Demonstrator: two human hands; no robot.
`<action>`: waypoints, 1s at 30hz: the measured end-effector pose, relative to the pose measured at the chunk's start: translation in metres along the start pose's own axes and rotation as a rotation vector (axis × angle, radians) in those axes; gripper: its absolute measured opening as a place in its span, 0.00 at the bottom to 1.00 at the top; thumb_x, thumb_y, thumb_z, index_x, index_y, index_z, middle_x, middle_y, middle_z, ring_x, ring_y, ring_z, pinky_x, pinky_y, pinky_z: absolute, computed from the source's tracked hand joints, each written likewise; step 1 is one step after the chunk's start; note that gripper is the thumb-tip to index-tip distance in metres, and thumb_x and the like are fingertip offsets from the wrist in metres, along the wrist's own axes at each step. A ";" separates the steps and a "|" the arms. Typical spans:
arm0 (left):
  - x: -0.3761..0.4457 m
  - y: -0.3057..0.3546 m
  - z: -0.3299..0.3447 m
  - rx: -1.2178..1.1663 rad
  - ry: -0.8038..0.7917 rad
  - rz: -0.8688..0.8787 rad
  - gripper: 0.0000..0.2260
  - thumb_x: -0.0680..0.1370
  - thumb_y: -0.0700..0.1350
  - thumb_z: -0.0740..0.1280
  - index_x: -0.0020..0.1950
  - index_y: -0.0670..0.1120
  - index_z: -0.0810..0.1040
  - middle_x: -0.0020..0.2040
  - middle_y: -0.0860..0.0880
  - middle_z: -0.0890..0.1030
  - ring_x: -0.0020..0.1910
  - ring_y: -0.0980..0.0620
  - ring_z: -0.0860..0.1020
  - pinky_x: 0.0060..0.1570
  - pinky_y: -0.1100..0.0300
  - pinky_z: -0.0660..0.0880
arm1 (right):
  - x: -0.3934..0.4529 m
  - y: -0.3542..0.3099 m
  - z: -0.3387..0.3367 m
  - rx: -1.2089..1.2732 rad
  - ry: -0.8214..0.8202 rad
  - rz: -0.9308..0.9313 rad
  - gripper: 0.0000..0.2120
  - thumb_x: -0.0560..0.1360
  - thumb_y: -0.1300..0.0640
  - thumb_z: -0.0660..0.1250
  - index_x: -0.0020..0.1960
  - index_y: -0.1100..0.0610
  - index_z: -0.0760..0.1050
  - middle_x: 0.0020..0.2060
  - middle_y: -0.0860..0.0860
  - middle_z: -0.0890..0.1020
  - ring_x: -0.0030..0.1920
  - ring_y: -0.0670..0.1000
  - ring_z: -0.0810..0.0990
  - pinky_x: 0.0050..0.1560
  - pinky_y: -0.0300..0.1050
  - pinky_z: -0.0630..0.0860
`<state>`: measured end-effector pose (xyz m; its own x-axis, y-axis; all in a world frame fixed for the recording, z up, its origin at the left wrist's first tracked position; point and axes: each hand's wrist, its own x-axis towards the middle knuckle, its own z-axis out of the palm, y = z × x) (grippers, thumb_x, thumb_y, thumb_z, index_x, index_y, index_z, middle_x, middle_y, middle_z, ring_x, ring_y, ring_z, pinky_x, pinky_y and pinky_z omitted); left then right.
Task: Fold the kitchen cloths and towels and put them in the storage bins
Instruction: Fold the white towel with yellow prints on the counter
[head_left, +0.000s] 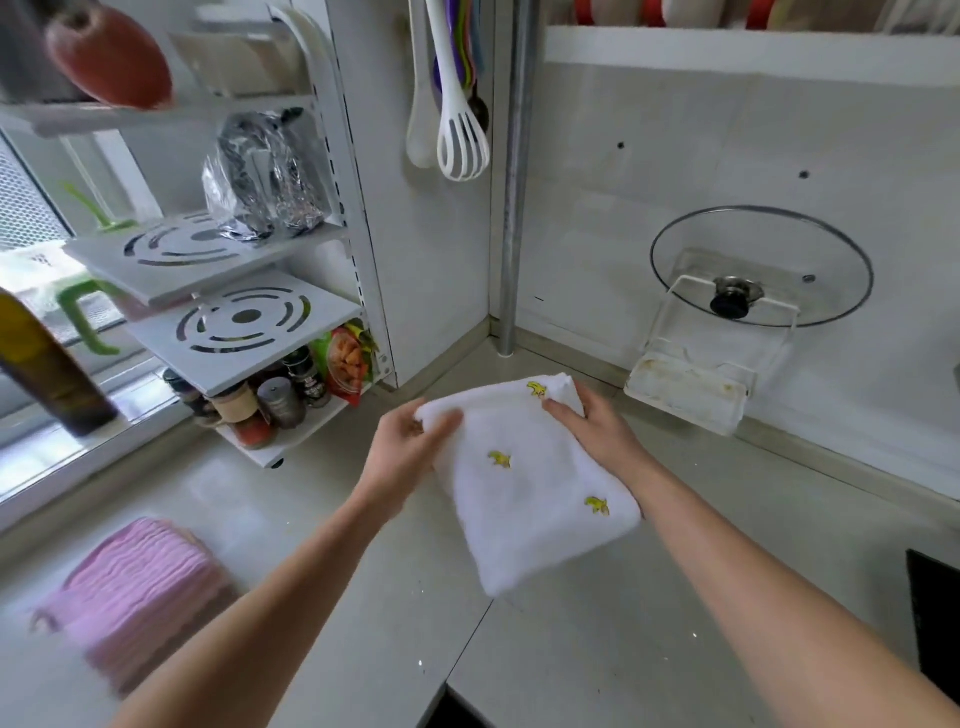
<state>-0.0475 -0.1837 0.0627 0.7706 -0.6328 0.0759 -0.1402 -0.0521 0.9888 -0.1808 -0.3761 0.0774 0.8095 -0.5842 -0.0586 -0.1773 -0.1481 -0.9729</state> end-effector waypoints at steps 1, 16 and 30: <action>0.001 -0.004 0.006 -0.154 0.000 -0.112 0.17 0.71 0.51 0.70 0.49 0.38 0.79 0.43 0.41 0.82 0.41 0.46 0.80 0.36 0.55 0.76 | 0.004 0.005 0.005 -0.038 0.024 0.016 0.09 0.77 0.53 0.66 0.56 0.53 0.76 0.51 0.50 0.82 0.50 0.49 0.81 0.47 0.39 0.75; -0.027 -0.080 0.035 -0.181 0.018 -0.759 0.22 0.77 0.53 0.65 0.70 0.53 0.66 0.61 0.48 0.77 0.52 0.47 0.79 0.38 0.58 0.76 | -0.008 0.085 0.025 0.210 -0.271 0.882 0.10 0.73 0.46 0.69 0.50 0.51 0.77 0.47 0.48 0.83 0.45 0.51 0.83 0.43 0.42 0.79; -0.037 -0.027 0.013 0.108 -0.235 -0.302 0.12 0.79 0.37 0.61 0.59 0.47 0.76 0.55 0.43 0.79 0.49 0.46 0.81 0.42 0.51 0.82 | -0.002 0.045 0.031 0.026 -0.072 0.654 0.11 0.75 0.60 0.66 0.56 0.58 0.80 0.46 0.50 0.81 0.37 0.49 0.78 0.29 0.34 0.71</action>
<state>-0.0799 -0.1688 0.0318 0.6256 -0.7354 -0.2602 -0.0030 -0.3359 0.9419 -0.1736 -0.3572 0.0266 0.5749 -0.4917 -0.6540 -0.6327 0.2396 -0.7364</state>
